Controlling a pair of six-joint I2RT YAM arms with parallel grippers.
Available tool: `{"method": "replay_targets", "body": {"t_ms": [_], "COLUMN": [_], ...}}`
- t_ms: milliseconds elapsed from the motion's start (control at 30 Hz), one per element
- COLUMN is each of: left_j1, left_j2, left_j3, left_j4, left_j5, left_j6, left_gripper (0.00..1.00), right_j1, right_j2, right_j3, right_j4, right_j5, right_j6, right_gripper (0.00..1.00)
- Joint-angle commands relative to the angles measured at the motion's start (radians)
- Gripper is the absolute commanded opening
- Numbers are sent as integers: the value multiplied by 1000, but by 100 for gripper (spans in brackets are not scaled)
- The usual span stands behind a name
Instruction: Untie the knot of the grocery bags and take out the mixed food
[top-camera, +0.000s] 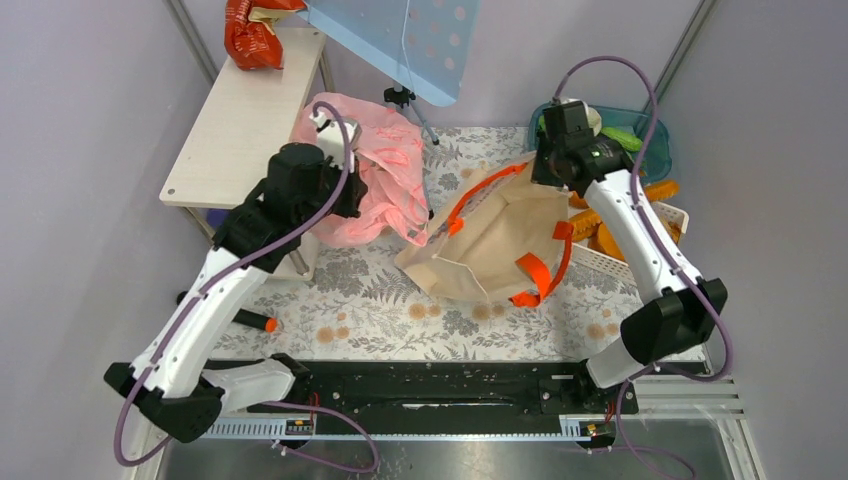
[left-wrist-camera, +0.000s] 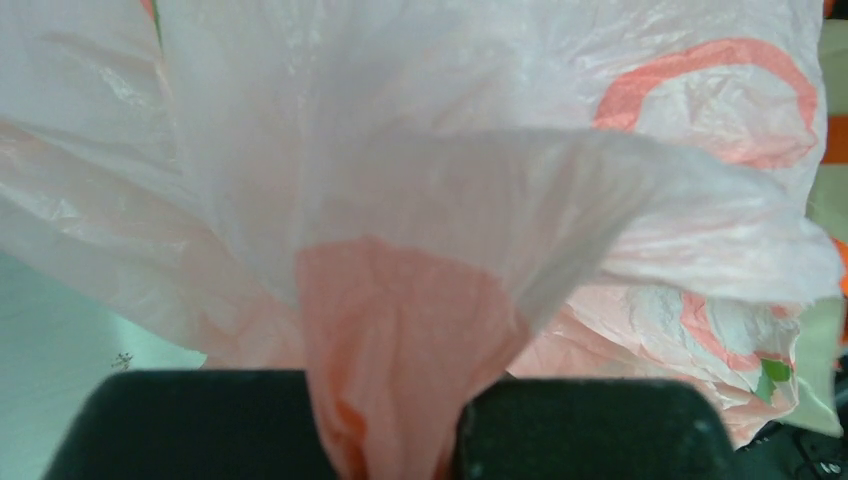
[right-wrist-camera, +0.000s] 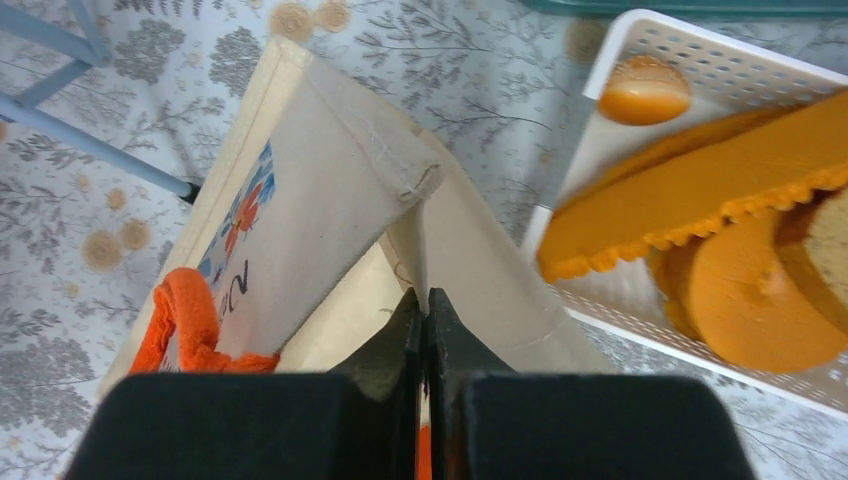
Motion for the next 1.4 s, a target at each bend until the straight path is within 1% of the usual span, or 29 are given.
{"method": "replay_targets", "body": {"t_ms": [0, 33, 67, 167, 200, 233, 367, 400, 500, 633, 700, 867, 1067, 1133, 1267, 1367], "left_j1": [-3, -2, -3, -3, -2, -3, -3, -2, -3, -2, -9, -67, -148, -173, -220, -233], "left_j2": [-85, -100, -113, -147, -155, -162, -163, -159, -139, -93, -68, -6, 98, 131, 222, 262], "left_j3": [24, 37, 49, 94, 107, 122, 170, 179, 202, 210, 202, 194, 164, 141, 120, 53], "left_j4": [10, 10, 11, 17, 20, 27, 62, 79, 133, 224, 275, 395, 591, 694, 791, 897], "left_j5": [63, 87, 106, 176, 197, 220, 326, 351, 409, 487, 523, 559, 595, 592, 613, 648], "left_j6": [-14, -20, -26, -38, -43, -51, -94, -105, -147, -229, -270, -335, -418, -452, -487, -499], "left_gripper": [0, 0, 0, 0, 0, 0, 0, 0, 0, 0, 0, 0, 0, 0, 0, 0], "right_j1": [58, 64, 66, 68, 67, 67, 68, 67, 67, 66, 66, 61, 32, 23, 15, 7], "right_j2": [42, 57, 72, 107, 113, 114, 98, 95, 71, -17, -85, -216, -358, -389, -437, -468], "right_j3": [68, 83, 99, 158, 179, 197, 239, 250, 247, 134, 63, -99, -260, -308, -394, -434], "right_j4": [166, 174, 174, 156, 147, 137, 119, 106, 75, 75, 83, 90, 142, 164, 201, 210], "right_j5": [34, 23, 8, -46, -66, -79, -130, -135, -112, -72, -68, -41, -6, 0, 22, 47], "right_j6": [83, 89, 96, 89, 80, 73, 29, 22, 10, 22, 28, 53, 85, 100, 124, 129], "right_gripper": [0, 2, 9, 41, 59, 69, 94, 98, 100, 100, 99, 100, 100, 99, 99, 99]}}
